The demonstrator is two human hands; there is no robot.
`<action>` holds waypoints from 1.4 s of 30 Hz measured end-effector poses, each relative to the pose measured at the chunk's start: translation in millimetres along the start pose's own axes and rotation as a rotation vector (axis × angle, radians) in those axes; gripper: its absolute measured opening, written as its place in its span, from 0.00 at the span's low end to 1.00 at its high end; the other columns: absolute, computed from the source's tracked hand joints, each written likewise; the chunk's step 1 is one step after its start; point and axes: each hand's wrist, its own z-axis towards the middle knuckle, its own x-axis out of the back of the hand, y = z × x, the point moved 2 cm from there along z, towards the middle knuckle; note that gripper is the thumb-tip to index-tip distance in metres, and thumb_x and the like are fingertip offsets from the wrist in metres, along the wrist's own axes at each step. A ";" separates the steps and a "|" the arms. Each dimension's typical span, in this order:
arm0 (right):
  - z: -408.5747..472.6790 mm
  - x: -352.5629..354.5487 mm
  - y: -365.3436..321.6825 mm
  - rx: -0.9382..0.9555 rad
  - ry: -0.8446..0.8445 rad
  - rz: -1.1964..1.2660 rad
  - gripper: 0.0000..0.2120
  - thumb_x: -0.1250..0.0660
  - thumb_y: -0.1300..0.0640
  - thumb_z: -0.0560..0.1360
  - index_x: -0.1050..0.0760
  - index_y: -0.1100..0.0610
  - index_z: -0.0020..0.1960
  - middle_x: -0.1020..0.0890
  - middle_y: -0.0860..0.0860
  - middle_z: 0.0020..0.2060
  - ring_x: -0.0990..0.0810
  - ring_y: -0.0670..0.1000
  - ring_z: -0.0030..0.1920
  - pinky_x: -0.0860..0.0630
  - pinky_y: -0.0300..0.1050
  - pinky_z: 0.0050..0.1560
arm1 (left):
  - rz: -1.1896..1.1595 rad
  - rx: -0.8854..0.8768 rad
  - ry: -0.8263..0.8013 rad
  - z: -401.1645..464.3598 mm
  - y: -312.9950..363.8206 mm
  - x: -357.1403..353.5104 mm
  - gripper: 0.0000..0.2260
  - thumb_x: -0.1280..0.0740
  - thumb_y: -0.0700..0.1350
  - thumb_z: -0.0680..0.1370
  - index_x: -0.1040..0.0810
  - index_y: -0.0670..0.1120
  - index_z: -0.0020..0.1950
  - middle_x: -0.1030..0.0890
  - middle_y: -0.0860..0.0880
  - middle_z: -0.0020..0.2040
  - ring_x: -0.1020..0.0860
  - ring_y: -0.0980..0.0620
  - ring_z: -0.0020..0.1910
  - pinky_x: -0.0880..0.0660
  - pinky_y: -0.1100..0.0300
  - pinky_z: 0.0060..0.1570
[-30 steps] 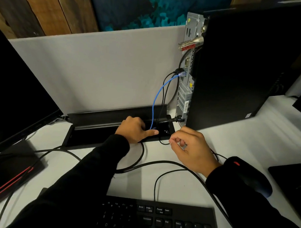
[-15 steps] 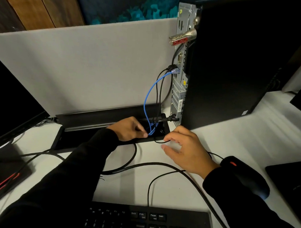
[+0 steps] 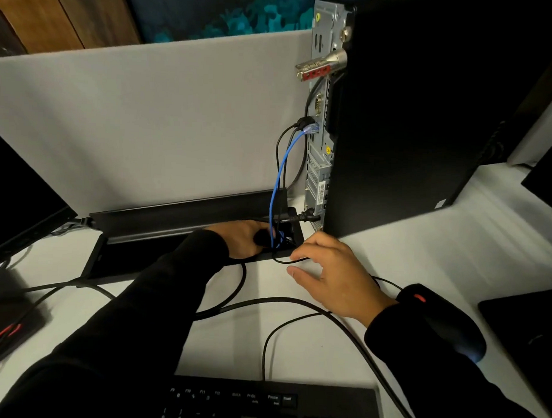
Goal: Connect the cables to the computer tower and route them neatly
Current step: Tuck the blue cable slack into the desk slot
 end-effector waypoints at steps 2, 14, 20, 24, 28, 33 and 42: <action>-0.4 -0.3 -0.9 0.001 -0.008 -0.007 0.12 0.30 0.43 0.78 0.18 0.48 0.57 0.25 0.40 0.52 0.24 0.44 0.55 0.22 0.49 0.57 | -0.015 -0.011 0.036 -2.6 -0.2 1.0 0.16 0.34 0.47 0.81 0.24 0.59 0.68 0.21 0.55 0.66 0.24 0.53 0.64 0.33 0.60 0.68; -1.4 1.4 -3.0 -0.050 -0.043 -0.011 0.13 0.30 0.44 0.78 0.19 0.47 0.60 0.25 0.42 0.53 0.25 0.44 0.55 0.22 0.48 0.58 | 0.180 0.138 -0.193 3.6 16.2 7.4 0.21 0.42 0.47 0.83 0.30 0.64 0.74 0.28 0.53 0.75 0.31 0.49 0.74 0.38 0.54 0.72; 1.0 2.0 0.9 -0.039 0.015 -0.101 0.09 0.31 0.47 0.79 0.17 0.48 0.56 0.23 0.44 0.51 0.26 0.49 0.53 0.25 0.51 0.58 | 0.182 0.135 -0.129 12.6 23.7 0.3 0.18 0.40 0.48 0.84 0.28 0.57 0.74 0.24 0.51 0.71 0.27 0.48 0.70 0.33 0.54 0.69; 2.8 8.8 1.5 -0.067 0.079 -0.188 0.08 0.31 0.48 0.80 0.15 0.48 0.55 0.20 0.46 0.49 0.28 0.50 0.52 0.26 0.51 0.54 | 0.255 0.141 -0.090 23.8 20.9 -7.4 0.16 0.40 0.49 0.85 0.26 0.50 0.72 0.22 0.47 0.68 0.25 0.46 0.66 0.30 0.54 0.65; 3.3 7.5 -1.4 -0.122 0.106 -0.224 0.09 0.31 0.48 0.80 0.15 0.50 0.53 0.22 0.47 0.49 0.28 0.50 0.54 0.26 0.45 0.55 | 0.258 0.127 -0.069 22.9 17.8 -10.2 0.15 0.41 0.47 0.86 0.25 0.50 0.71 0.23 0.46 0.69 0.25 0.46 0.67 0.31 0.54 0.66; 3.7 9.8 -17.1 -0.263 0.084 -0.334 0.10 0.36 0.49 0.82 0.20 0.53 0.47 0.25 0.47 0.45 0.25 0.51 0.45 0.26 0.45 0.44 | -0.035 0.105 -0.101 14.0 12.1 -5.7 0.17 0.38 0.46 0.85 0.24 0.55 0.73 0.26 0.52 0.74 0.30 0.51 0.72 0.40 0.62 0.70; 3.0 19.7 -11.3 -0.344 0.121 -0.305 0.16 0.32 0.55 0.79 0.31 0.52 0.34 0.28 0.49 0.37 0.27 0.51 0.36 0.28 0.44 0.39 | -0.204 0.036 -0.165 -17.7 8.6 11.5 0.21 0.36 0.49 0.82 0.29 0.58 0.76 0.28 0.55 0.74 0.32 0.53 0.74 0.41 0.61 0.70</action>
